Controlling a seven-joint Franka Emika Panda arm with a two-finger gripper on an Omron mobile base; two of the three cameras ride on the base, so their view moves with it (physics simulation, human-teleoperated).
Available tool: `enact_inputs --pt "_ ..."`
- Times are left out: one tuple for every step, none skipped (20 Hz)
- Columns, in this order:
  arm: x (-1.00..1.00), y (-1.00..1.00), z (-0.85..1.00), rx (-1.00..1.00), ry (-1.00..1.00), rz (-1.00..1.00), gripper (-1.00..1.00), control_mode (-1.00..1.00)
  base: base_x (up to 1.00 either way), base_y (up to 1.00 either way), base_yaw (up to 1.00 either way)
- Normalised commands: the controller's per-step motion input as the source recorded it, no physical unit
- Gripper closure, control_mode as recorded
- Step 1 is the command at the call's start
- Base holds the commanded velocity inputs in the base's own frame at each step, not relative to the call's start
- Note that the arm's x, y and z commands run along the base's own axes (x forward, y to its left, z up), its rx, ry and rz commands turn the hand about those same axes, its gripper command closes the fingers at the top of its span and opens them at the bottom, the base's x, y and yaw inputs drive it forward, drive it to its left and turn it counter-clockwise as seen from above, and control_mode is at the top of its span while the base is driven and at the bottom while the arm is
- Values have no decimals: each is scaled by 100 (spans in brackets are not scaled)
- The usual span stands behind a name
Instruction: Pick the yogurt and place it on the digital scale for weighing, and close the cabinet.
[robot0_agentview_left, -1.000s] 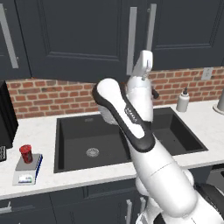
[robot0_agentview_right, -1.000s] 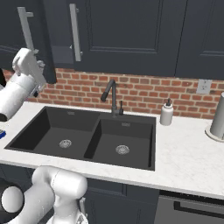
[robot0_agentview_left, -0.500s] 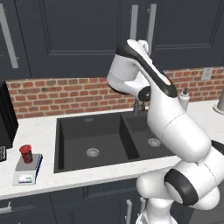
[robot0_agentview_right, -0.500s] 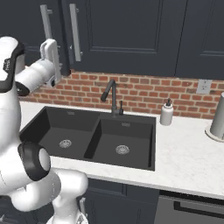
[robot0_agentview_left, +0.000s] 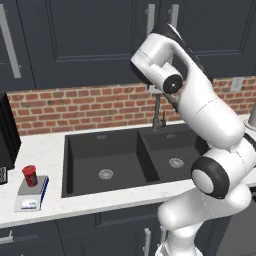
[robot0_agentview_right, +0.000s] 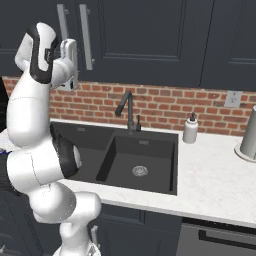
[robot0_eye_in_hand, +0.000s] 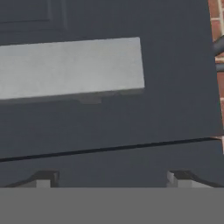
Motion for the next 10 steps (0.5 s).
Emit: enact_inputs --pt "100 19 -46 0 0 0 -100 -100 0 0 0" --pt "100 31 -55 -3 -9 0 -100 -100 0 0 0" --pt "86 39 -64 -14 -29 -1 -100 -100 0 0 0" --pt "90 48 -79 -20 -35 -9 -100 -100 0 0 0" --pt "100 46 -88 -22 -41 -12 -100 -100 0 0 0" --pt "100 34 -85 -23 -45 -15 -100 -100 0 0 0" --pt "100 22 -90 -20 -41 -17 -100 -100 0 0 0" --pt "100 23 -93 -18 -39 -19 -100 -100 0 0 0" --pt "100 49 -100 -16 -39 -22 -100 -100 0 0 0" --pt "100 59 -100 -13 -37 -23 -100 -100 0 0 0"
